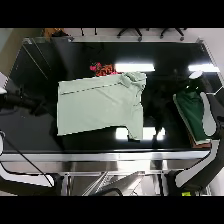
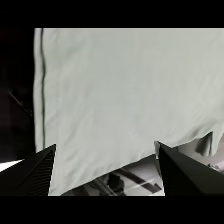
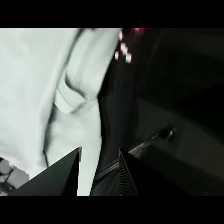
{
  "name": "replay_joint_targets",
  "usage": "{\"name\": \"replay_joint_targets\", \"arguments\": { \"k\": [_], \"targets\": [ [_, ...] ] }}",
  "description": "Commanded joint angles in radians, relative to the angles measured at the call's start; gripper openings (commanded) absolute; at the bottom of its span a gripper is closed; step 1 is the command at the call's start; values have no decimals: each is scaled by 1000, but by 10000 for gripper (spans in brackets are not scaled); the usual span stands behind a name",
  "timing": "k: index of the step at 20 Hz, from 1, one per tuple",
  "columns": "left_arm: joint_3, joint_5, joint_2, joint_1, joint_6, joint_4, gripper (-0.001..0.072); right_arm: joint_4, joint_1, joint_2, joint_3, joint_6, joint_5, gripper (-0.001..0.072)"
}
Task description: Fold the shirts.
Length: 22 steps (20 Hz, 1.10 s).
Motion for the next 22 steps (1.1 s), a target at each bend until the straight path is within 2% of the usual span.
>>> {"name": "replay_joint_targets", "arguments": {
  "k": [1,7,11,13,17,19,22],
  "targets": [
    [-234,43,83,61,23,66,696,3,24,-5,-130,-34,-50,301],
    [-377,146,105,64,47,66,696,117,88,-66,-135,-64,-104,300],
    [-386,186,105,48,55,60,696,123,125,-71,-135,-72,-112,295],
    [-386,197,105,40,61,61,696,124,126,-71,-135,-71,-111,228],
    [-388,218,101,34,71,28,695,124,127,-71,-135,-71,-111,228],
    [-389,215,79,-5,106,-32,695,124,127,-71,-135,-71,-111,228],
    [-388,211,10,-106,109,-46,695,127,127,-71,-135,-70,-108,227]
  ]
}}
